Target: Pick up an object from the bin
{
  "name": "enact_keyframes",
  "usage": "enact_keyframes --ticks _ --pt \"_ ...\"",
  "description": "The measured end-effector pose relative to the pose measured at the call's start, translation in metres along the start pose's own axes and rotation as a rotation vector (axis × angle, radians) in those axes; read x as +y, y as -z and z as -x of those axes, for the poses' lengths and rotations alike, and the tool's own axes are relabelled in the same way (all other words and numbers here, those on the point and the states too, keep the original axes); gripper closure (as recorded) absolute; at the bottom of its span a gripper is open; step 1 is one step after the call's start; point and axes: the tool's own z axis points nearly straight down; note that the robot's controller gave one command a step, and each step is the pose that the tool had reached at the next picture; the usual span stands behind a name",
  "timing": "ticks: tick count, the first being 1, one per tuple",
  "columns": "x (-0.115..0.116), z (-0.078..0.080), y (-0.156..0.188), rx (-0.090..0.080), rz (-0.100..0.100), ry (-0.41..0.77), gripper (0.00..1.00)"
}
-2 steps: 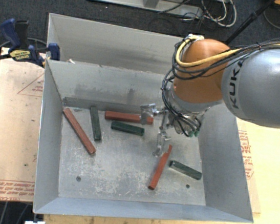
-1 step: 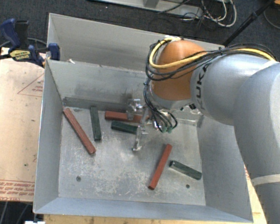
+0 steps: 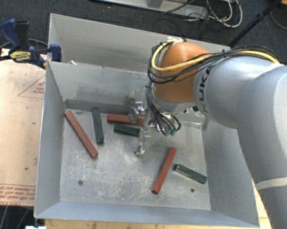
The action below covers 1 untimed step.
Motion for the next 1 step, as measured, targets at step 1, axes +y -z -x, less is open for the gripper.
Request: enact_keyframes --ticks 1 --pt "0.0002 0.0022 0.0039 -0.005 0.000 0.001 1.00"
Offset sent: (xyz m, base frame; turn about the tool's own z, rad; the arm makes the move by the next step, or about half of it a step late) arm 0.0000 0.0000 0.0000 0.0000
